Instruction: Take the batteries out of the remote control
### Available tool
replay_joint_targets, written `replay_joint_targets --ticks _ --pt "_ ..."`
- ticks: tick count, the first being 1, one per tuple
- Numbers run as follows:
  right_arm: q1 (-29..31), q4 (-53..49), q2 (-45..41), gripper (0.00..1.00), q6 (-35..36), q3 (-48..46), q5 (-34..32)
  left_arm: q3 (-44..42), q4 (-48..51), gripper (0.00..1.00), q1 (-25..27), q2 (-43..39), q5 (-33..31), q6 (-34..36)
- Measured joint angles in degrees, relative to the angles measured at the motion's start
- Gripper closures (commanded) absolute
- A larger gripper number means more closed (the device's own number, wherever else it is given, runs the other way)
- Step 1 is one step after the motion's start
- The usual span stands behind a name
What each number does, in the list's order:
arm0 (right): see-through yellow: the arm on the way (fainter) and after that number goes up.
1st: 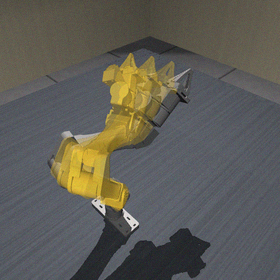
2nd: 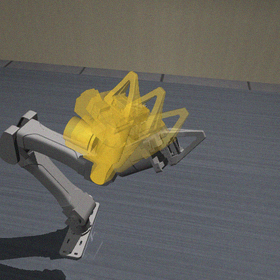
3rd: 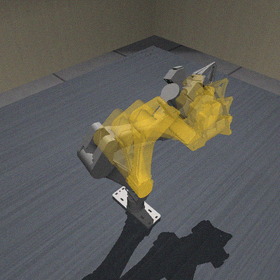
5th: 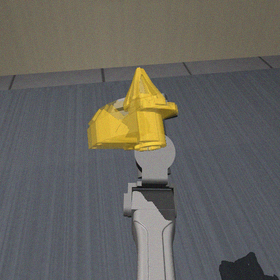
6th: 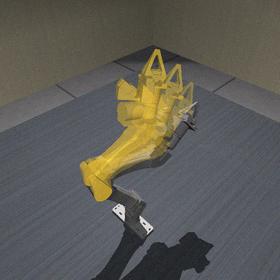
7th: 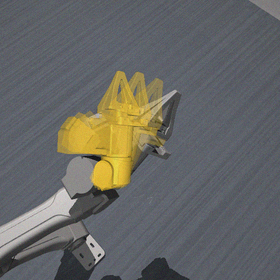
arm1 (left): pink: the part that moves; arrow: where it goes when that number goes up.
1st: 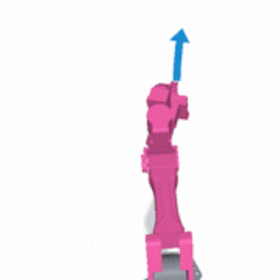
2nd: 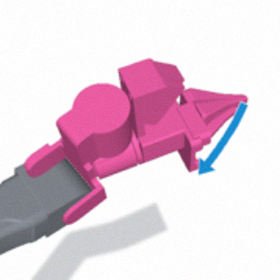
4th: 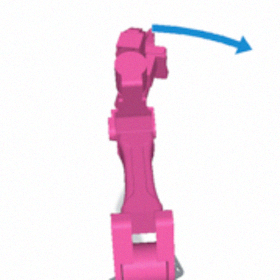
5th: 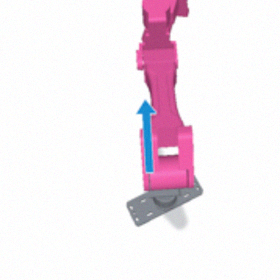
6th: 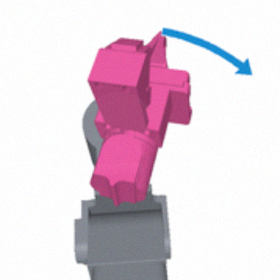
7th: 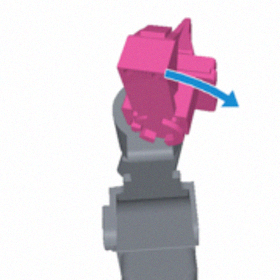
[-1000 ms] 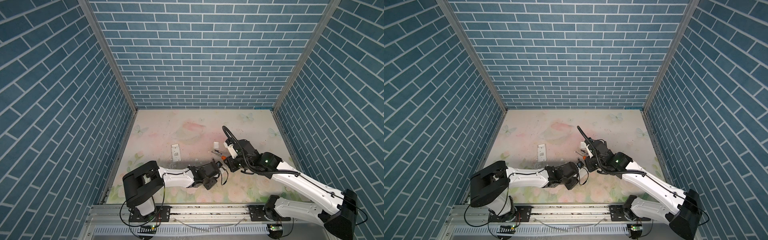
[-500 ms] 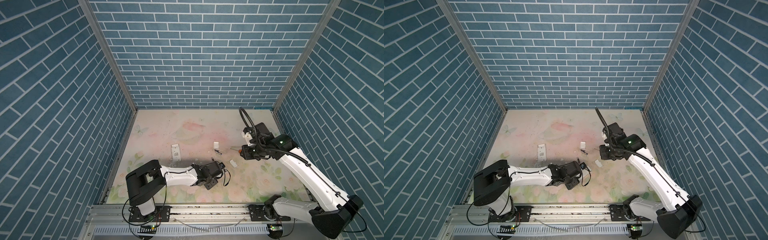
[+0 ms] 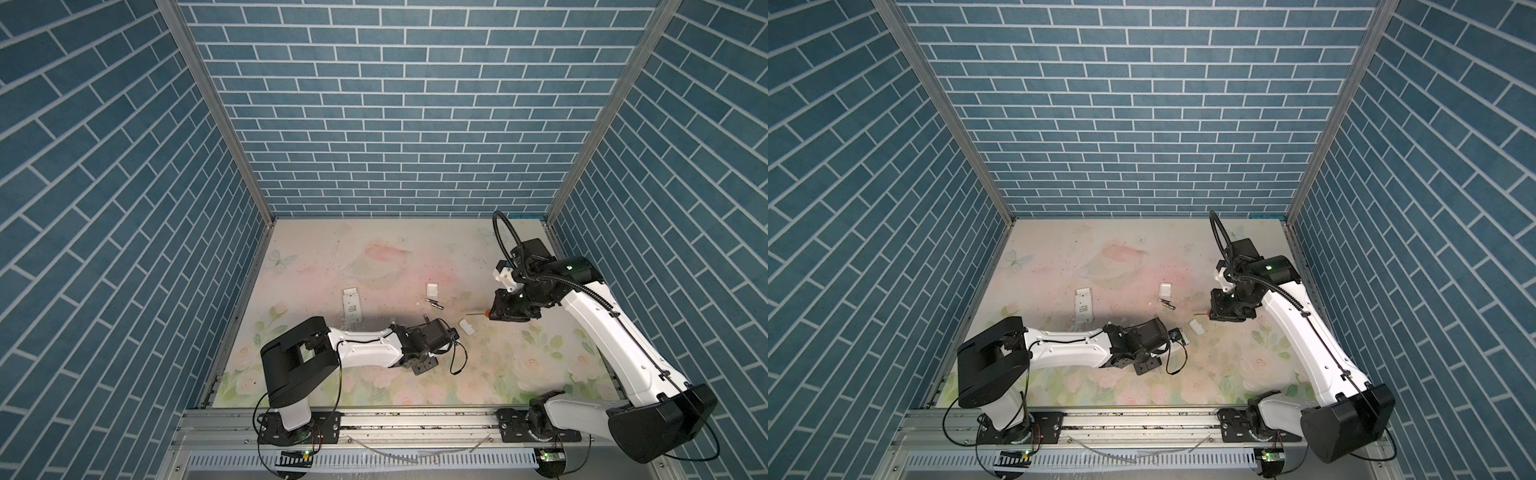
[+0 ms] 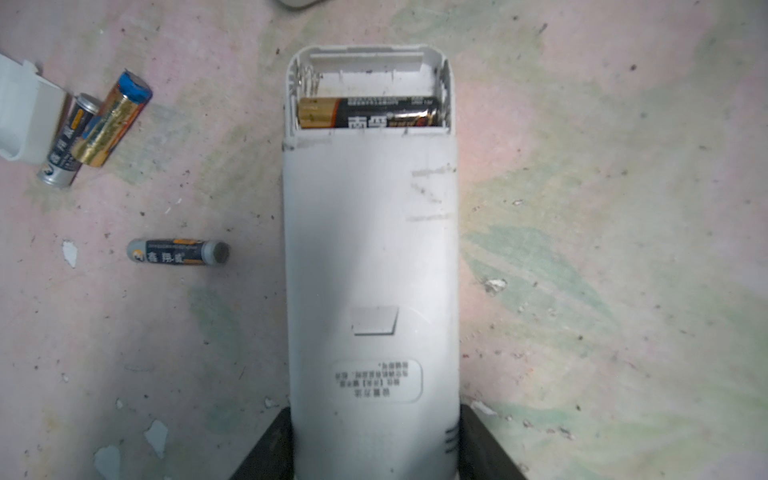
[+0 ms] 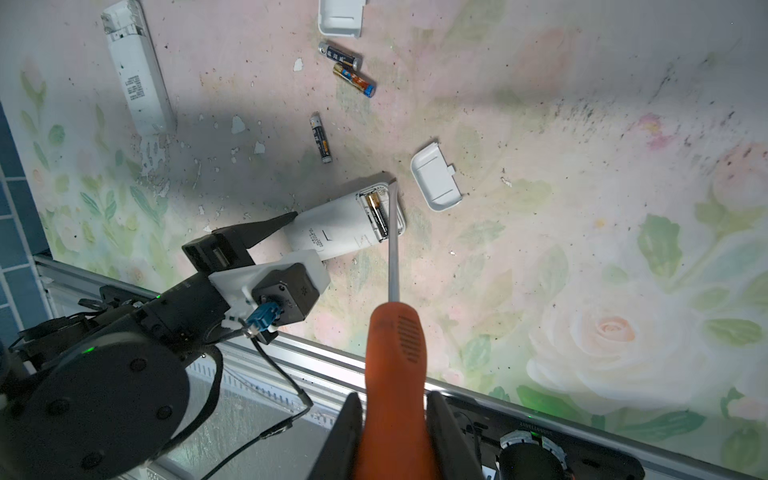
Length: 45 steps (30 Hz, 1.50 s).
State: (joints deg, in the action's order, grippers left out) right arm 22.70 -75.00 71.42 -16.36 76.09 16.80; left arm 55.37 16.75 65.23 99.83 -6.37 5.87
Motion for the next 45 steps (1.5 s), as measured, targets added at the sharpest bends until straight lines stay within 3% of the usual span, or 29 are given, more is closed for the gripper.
replay_joint_targets --ticks 5,15,22,29,43,45 --pt "-0.1 3.3 -4.1 1.0 4.8 -5.6 1.3 1.9 3.5 1.0 -2.0 0.7 4.3 2.6" --pt "-0.3 13.4 -5.0 1.0 4.5 -13.4 1.8 9.2 15.5 1.0 -8.2 4.1 13.8 8.9" --pt "-0.3 17.1 -8.9 1.0 3.6 -13.6 1.0 13.0 24.8 1.0 -11.7 5.7 12.5 15.8" --pt "0.5 17.9 -14.6 1.0 2.6 -16.4 1.1 13.1 26.2 1.0 -16.2 6.7 13.0 22.0" --pt "6.9 19.6 -9.5 1.0 -0.3 -20.1 1.7 9.0 22.7 1.0 -20.0 3.7 10.8 23.8" --pt "7.8 20.2 -8.5 1.0 -0.5 -21.1 1.7 9.0 22.8 0.95 -20.0 3.7 10.5 23.3"
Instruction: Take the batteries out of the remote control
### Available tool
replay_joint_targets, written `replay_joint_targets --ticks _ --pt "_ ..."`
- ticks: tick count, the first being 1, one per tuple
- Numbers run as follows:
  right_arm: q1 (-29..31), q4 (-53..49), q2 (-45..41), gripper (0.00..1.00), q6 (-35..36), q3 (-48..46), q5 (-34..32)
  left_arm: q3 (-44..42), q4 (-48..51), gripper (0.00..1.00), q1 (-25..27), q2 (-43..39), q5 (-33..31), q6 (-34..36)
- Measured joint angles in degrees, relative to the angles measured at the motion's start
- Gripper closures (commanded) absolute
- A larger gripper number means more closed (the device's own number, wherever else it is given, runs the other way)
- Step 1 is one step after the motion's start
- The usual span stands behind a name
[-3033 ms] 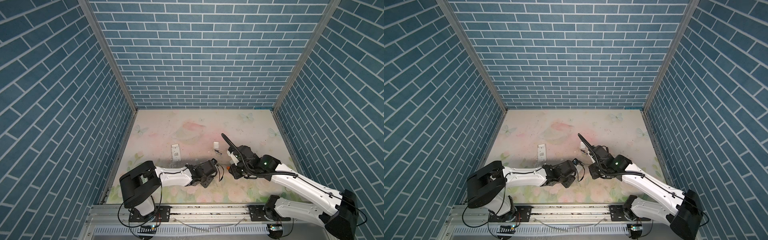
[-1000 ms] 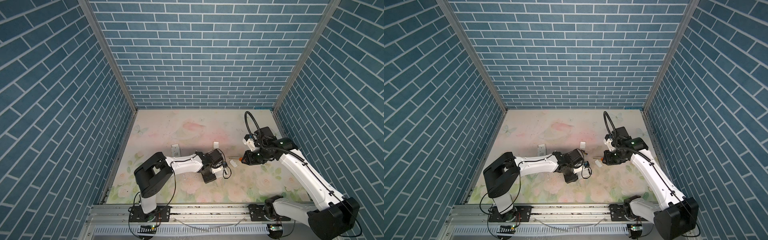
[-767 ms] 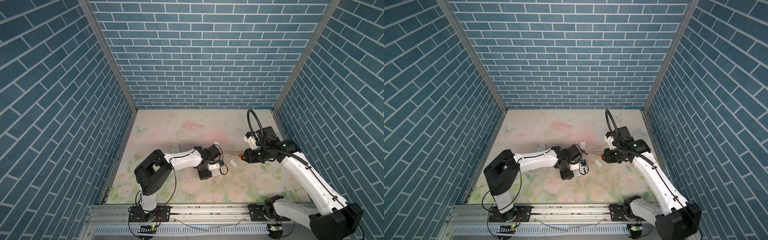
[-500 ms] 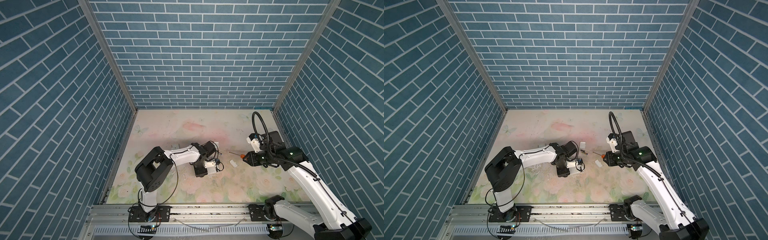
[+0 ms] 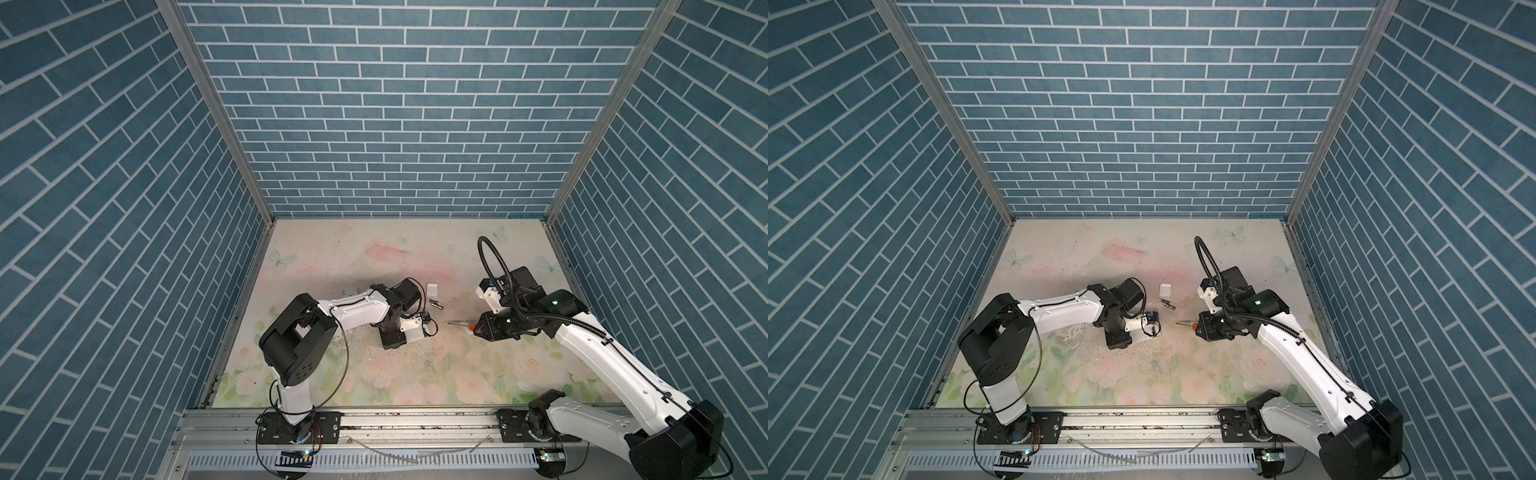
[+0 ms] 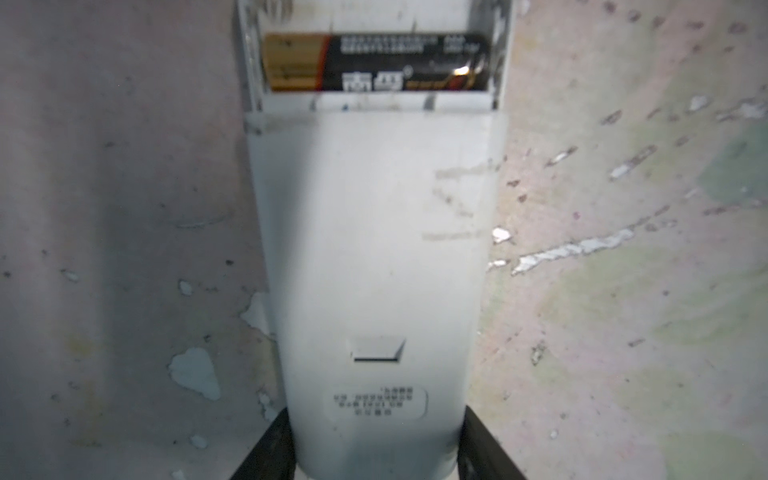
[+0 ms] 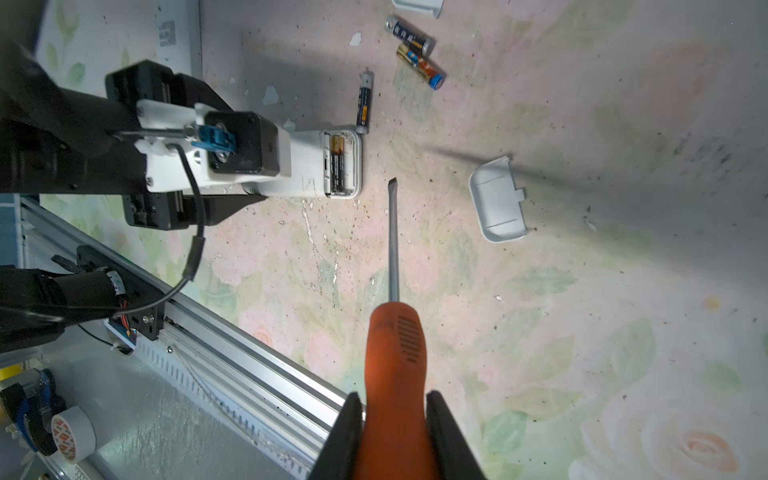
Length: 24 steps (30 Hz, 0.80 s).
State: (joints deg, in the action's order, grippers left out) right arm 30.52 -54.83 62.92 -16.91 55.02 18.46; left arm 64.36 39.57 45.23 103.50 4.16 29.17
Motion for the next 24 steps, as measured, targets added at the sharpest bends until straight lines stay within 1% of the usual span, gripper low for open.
replay_joint_targets --ticks 4,6,9,12,15,20,24 --pt "0.8 1.3 0.6 1.0 -1.2 -2.1 0.0 0.2 0.6 0.83 0.0 0.0 -0.3 -1.1" --pt "1.0 1.6 0.6 1.0 -1.3 -2.4 0.0 0.5 1.3 0.81 0.0 0.1 -0.6 -1.5" --pt "1.5 2.5 0.6 1.0 -0.9 -2.4 0.3 0.8 1.9 0.81 -0.1 0.3 -0.7 -1.7" --pt "2.2 3.6 0.6 1.0 0.7 -2.4 1.5 1.0 2.1 0.89 -0.2 0.3 -0.7 -1.8" --pt "2.6 4.7 1.4 1.0 2.8 -2.1 2.2 1.0 2.2 0.93 -0.2 0.3 -0.7 -1.7" --pt "3.8 4.8 4.9 1.0 7.1 -1.1 2.3 1.0 2.1 0.96 -0.3 0.3 -0.5 -1.7" --pt "5.1 4.8 5.6 1.0 10.3 -1.0 1.9 1.0 2.1 0.97 -0.3 0.5 -0.2 -1.7"
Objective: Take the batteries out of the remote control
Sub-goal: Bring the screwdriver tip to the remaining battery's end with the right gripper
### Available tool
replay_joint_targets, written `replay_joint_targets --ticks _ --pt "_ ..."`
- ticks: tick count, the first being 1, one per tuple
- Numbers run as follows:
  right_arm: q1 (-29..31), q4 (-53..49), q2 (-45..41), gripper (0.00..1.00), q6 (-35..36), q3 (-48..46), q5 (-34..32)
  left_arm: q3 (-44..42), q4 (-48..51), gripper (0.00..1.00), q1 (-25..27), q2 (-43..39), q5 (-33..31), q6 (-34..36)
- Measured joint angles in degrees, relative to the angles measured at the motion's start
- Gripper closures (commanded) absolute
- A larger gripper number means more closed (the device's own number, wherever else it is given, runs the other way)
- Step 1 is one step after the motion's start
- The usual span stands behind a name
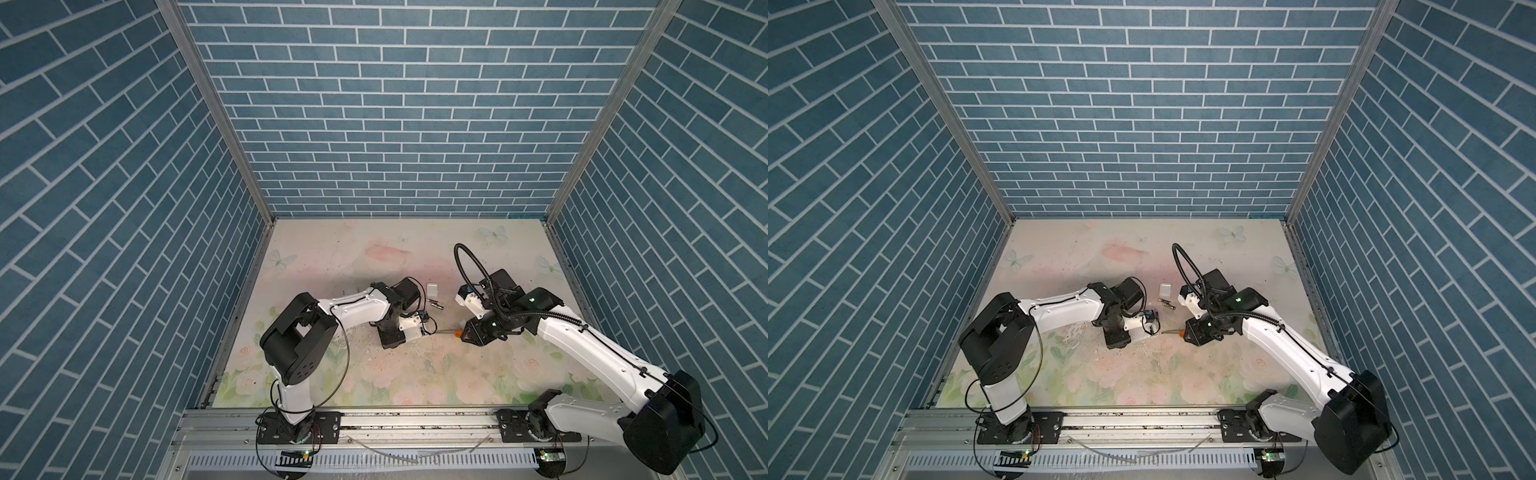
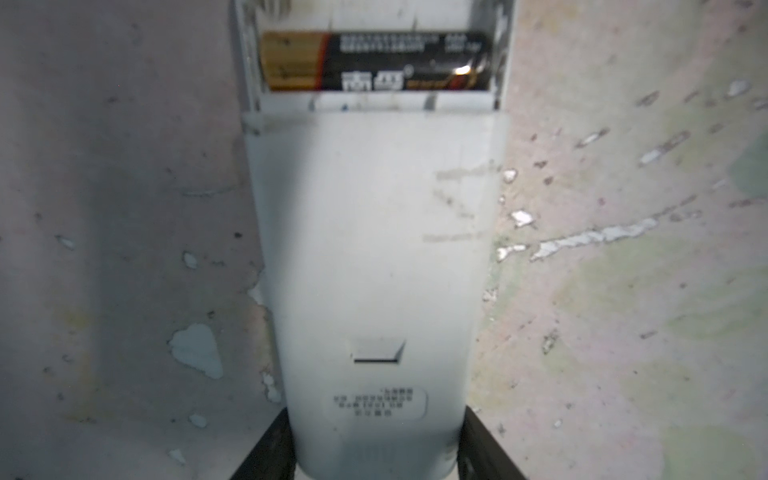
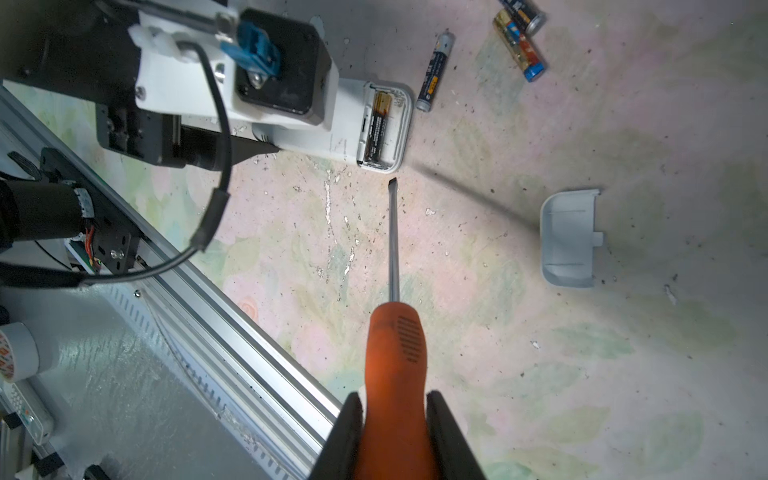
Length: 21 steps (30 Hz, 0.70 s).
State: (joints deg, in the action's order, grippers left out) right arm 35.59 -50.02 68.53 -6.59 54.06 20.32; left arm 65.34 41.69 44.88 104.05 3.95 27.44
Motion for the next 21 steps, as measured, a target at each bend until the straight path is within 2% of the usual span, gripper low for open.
replay_joint_targets --ticks 13,21 --pt "1.2 6.0 -1.0 1.0 6.7 -0.1 -2.7 0.0 0.0 0.99 -0.2 0.2 0.6 0.0" --pt "1.4 10.6 -1.3 1.0 8.5 -1.0 -3.1 0.0 0.0 1.0 -0.2 0.2 0.6 0.0"
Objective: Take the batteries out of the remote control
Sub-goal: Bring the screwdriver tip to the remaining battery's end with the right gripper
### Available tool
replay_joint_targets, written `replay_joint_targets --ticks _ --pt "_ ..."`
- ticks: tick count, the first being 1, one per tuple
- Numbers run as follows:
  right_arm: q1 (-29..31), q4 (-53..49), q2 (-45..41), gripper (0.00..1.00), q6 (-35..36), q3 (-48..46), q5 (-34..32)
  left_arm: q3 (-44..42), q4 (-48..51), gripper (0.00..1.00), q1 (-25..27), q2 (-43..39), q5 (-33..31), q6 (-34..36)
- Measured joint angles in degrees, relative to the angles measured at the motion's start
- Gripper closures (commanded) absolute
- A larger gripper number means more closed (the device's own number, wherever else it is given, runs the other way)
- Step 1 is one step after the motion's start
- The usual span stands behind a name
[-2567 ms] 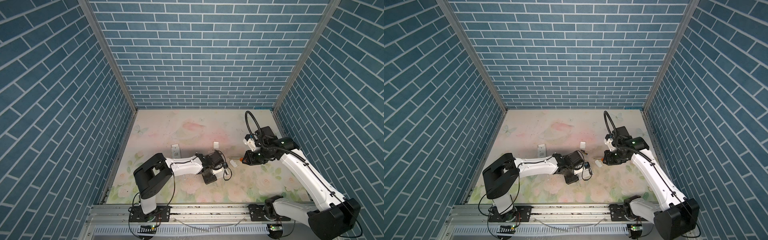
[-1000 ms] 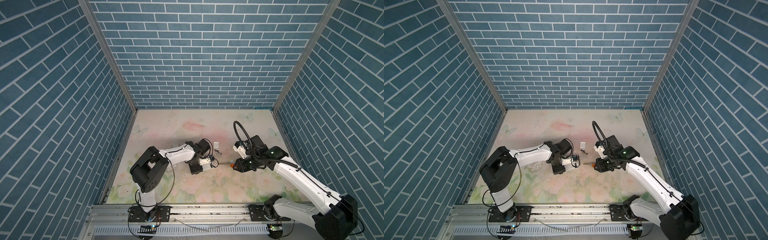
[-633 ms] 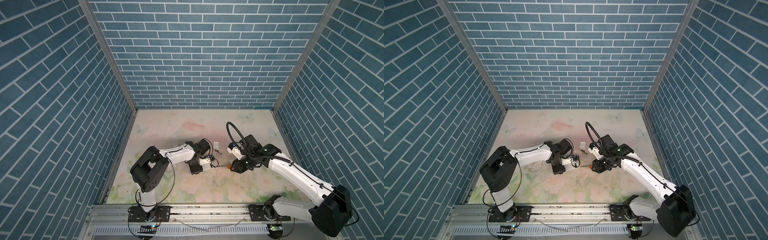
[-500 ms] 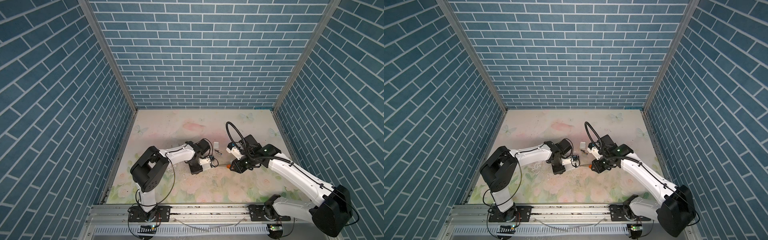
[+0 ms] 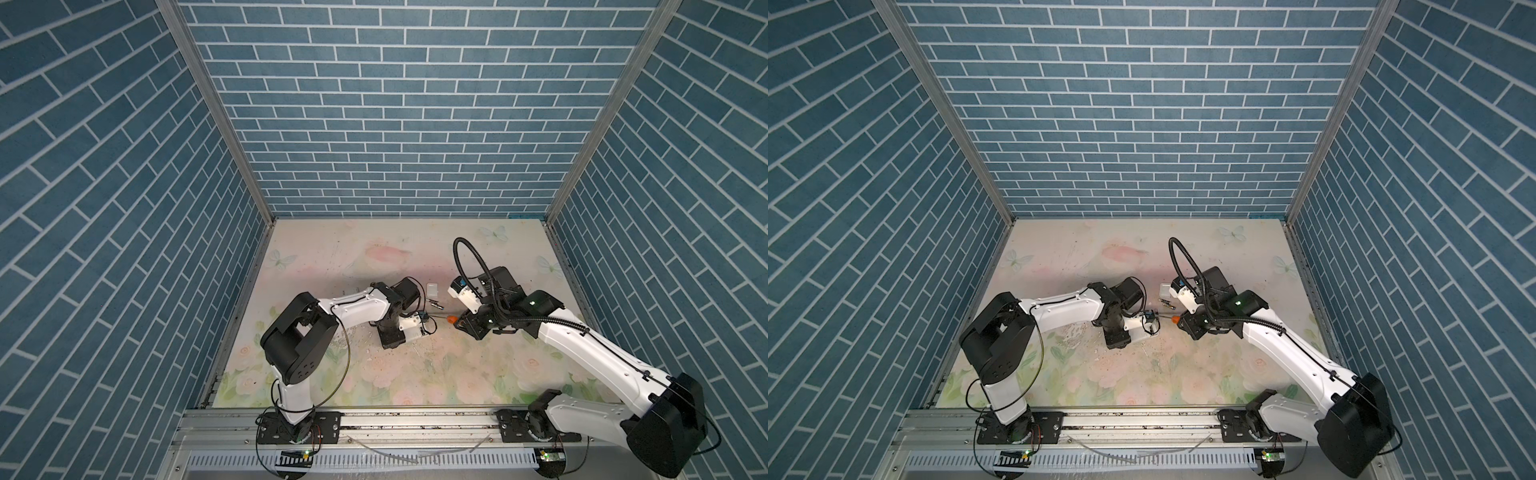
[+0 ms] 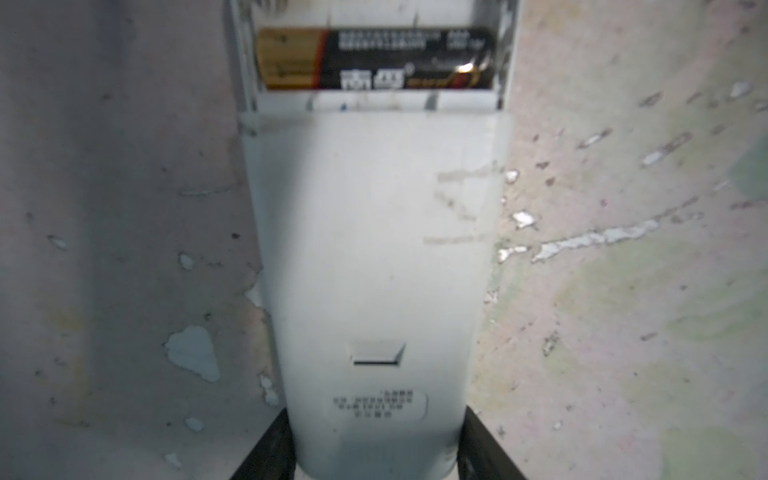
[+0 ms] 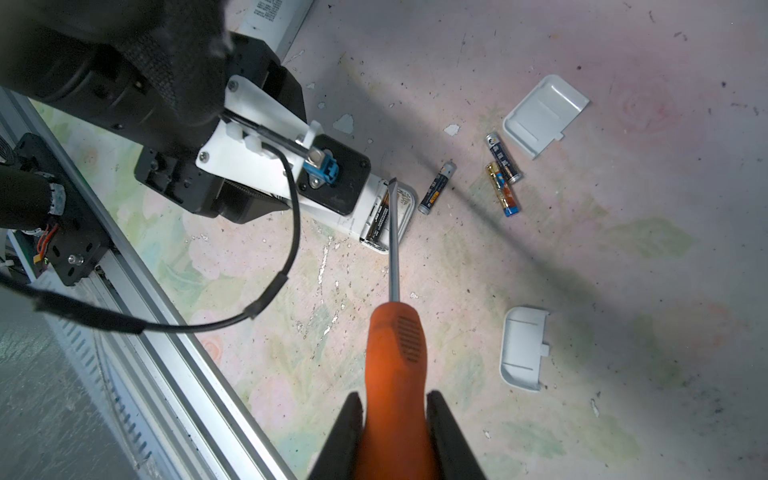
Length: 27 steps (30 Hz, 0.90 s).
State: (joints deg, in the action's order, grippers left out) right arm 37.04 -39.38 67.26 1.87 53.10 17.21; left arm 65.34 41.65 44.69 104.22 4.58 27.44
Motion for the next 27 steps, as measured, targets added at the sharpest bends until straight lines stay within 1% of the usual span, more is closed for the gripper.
replay_joint_targets --ticks 9,16,27 --pt "1.8 0.3 0.5 1.0 0.2 -0.8 -2.2 0.0 0.0 1.0 0.0 0.0 0.0 0.0" --pt "3.1 -0.1 3.1 1.0 0.2 -0.9 -3.9 0.0 0.0 1.0 0.0 0.0 0.0 0.0" --pt "4.9 -0.4 4.3 1.0 0.6 -1.7 -5.2 0.0 -0.1 1.0 0.0 0.0 0.0 0.0"
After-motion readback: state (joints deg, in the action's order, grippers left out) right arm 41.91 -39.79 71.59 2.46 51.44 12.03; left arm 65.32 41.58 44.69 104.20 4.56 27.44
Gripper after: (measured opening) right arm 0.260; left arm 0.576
